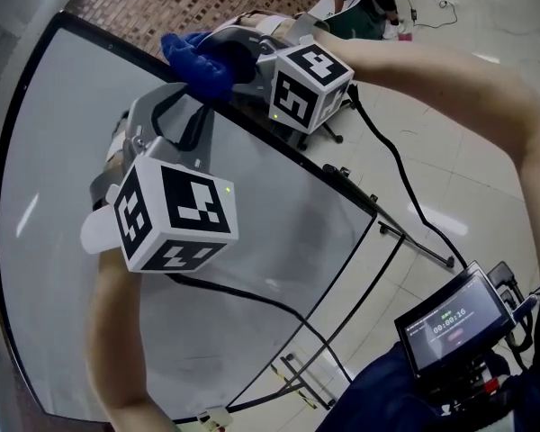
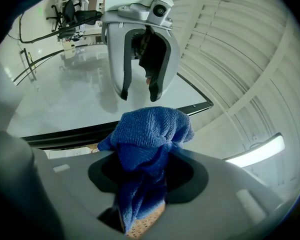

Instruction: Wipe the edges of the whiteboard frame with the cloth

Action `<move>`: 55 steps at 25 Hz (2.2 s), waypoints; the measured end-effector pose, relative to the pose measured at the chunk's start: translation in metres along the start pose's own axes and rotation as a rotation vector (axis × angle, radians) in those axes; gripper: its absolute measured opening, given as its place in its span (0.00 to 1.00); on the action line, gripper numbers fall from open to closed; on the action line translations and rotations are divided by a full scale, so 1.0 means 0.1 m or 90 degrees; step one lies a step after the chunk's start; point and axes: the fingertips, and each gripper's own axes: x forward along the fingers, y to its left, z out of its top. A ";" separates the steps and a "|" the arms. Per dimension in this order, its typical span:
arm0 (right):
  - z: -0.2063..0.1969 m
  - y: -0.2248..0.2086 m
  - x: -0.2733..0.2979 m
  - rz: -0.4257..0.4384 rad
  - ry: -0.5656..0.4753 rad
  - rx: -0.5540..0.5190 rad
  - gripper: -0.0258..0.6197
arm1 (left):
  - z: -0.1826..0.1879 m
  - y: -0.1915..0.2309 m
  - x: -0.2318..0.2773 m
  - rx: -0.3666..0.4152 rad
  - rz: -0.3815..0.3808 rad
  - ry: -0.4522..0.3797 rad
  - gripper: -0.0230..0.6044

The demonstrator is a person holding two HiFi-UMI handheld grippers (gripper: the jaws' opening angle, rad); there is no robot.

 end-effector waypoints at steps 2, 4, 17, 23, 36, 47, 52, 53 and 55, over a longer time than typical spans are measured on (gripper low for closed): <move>-0.01 0.08 -0.02 0.006 0.000 0.002 0.34 | 0.00 -0.10 0.01 -0.012 -0.004 -0.004 0.25; -0.02 0.18 -0.05 0.011 -0.001 0.003 0.34 | 0.01 -0.18 0.00 -0.016 0.000 -0.012 0.27; -0.12 1.04 -0.32 0.062 -0.018 -0.025 0.34 | 0.18 -1.00 -0.01 -0.062 -0.013 -0.038 0.35; -0.27 1.50 -0.48 0.092 -0.021 -0.046 0.34 | 0.37 -1.45 0.06 -0.048 -0.032 -0.042 0.35; -0.62 2.23 -0.65 0.169 0.014 -0.105 0.34 | 0.20 -2.24 0.35 -0.120 -0.127 -0.041 0.35; -0.88 2.56 -0.65 0.186 0.074 -0.158 0.34 | -0.01 -2.47 0.59 -0.174 -0.175 -0.010 0.35; -0.98 2.62 -0.64 0.190 0.094 -0.171 0.34 | -0.10 -2.55 0.65 -0.187 -0.188 -0.001 0.35; -1.00 2.65 -0.64 0.195 0.096 -0.174 0.34 | -0.11 -2.56 0.66 -0.191 -0.192 -0.001 0.35; -1.04 2.70 -0.63 0.195 0.101 -0.183 0.33 | -0.14 -2.60 0.68 -0.197 -0.200 0.000 0.35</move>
